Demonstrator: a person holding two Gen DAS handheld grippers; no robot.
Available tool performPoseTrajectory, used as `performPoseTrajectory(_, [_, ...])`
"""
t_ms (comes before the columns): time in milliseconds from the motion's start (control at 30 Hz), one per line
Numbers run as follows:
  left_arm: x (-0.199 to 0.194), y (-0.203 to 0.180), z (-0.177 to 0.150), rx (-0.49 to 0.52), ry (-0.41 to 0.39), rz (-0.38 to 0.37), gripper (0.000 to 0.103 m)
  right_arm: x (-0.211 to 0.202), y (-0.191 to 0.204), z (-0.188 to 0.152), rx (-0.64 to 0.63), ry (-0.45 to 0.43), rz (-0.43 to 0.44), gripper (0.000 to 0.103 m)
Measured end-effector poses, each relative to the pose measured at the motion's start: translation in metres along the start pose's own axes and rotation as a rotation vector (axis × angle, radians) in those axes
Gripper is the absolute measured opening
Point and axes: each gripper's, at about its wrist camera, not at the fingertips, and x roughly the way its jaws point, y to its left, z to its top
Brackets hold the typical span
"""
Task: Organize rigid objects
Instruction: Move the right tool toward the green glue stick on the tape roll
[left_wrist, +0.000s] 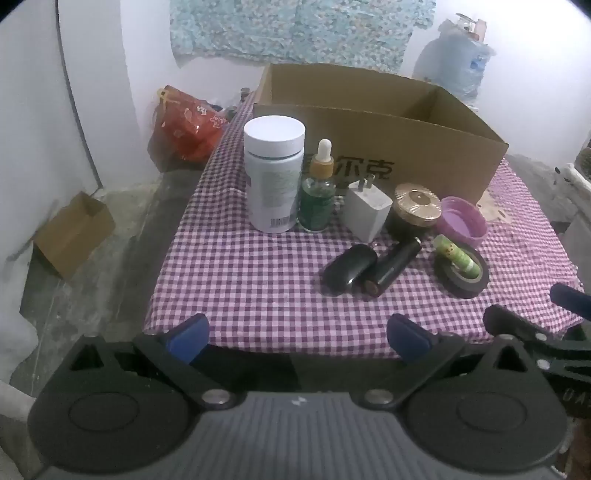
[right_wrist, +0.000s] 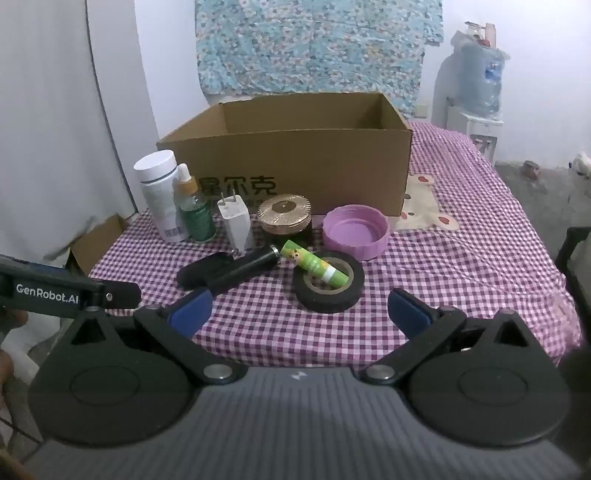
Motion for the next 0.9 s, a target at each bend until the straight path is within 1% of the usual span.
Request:
performPoseTrajectory(67, [-0.0013,0.0004,-0.0002,-0.003,-0.008,0.003,0.103,0.0000,-0.0013,0.0001,0.006,0.004,0.004,0.102])
performPoseTrajectory(133, [-0.0007,0.0040,-0.0008,-0.014,0.001,0.007,0.103,-0.0006,-0.0046,0.0002,0.016,0.004,0.010,0.102])
performPoseTrajectory(333, [0.0016,0.0069,0.0007,-0.008,0.017,0.024,0.103,0.0021,0.0043,0.0032,-0.017,0.028,-0.003,0.102])
performPoseTrajectory(367, [0.0015,-0.0001,-0.0005,-0.006,0.014,0.041,0.103,0.0020,0.0038,0.0035,-0.016,0.029,-0.003,0.102])
performPoseTrajectory(433, [0.0017,-0.0005,-0.0005,-0.004,0.014,0.048,0.103,0.0011,0.0038,0.0028,-0.021,0.025,-0.002,0.102])
performPoseTrajectory(900, [0.0011,0.0004,-0.0009,0.002,0.016,0.052,0.103,-0.0015,0.0017,0.0038,-0.013,0.022,0.001,0.102])
